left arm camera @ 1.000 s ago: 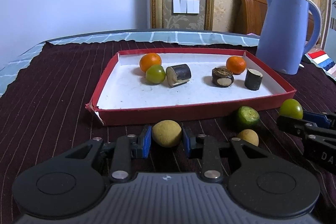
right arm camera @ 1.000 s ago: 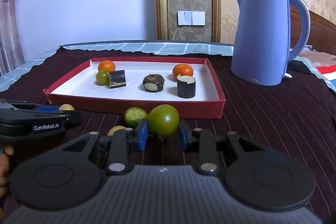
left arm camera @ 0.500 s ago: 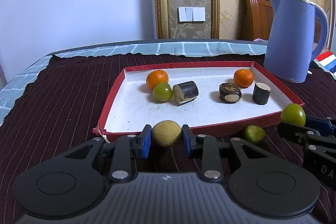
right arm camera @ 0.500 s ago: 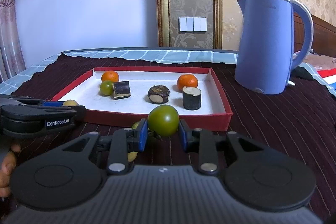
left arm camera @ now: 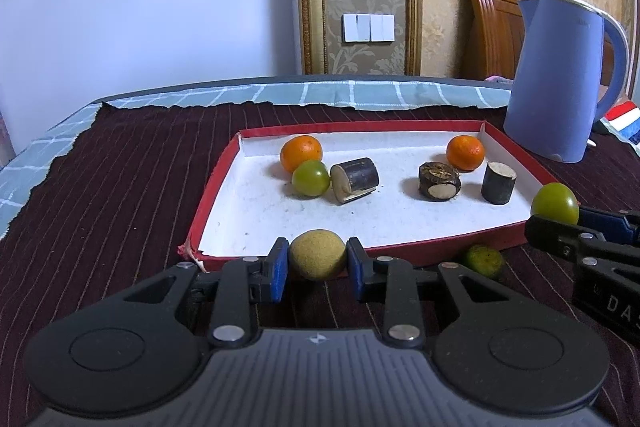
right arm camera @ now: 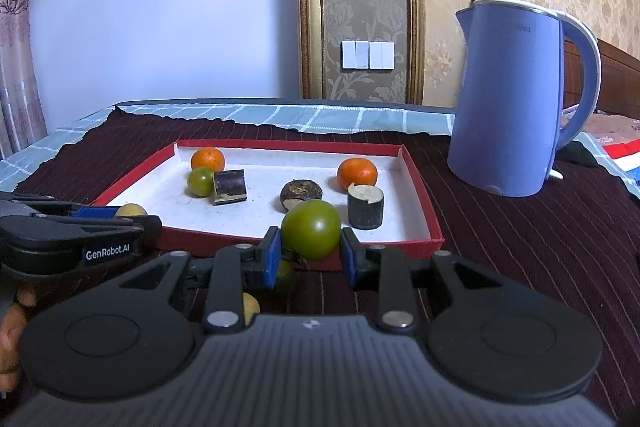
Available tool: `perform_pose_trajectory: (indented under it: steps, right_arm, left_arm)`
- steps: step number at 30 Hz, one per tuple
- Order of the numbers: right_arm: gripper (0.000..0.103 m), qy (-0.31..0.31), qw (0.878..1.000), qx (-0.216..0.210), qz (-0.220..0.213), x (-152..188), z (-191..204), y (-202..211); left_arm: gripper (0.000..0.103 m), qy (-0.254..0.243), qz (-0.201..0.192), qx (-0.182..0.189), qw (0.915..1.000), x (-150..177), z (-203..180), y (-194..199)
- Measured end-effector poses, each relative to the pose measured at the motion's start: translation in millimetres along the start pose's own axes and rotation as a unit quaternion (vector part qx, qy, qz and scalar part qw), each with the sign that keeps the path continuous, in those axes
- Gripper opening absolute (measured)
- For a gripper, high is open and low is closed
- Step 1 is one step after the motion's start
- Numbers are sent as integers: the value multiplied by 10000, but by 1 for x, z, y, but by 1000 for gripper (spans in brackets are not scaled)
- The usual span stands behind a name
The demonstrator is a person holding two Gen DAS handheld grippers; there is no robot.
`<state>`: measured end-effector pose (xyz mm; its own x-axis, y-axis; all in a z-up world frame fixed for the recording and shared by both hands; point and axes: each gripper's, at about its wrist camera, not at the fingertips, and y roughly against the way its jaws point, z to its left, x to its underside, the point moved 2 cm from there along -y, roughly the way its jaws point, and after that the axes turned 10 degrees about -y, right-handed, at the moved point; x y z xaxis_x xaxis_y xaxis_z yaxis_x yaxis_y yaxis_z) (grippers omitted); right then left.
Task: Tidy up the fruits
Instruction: 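Carry the yellow fruit over the tray with the left gripper while the right carries the lime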
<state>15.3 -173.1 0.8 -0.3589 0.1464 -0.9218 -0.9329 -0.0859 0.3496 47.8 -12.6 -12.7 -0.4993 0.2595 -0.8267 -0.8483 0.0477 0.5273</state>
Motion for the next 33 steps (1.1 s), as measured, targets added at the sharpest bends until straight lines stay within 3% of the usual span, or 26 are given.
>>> perform_pose_trajectory:
  steps: [11,33]
  right_arm:
    - [29,19,10000,-25,-56,-3,2,3]
    - [29,211,9997,-19,-145,-21,9,-4]
  left_arm:
    - [30,-50,-131,-70,9999,-9,-1,9]
    - [30,-168,-74,-308,9994,-28,4,-17]
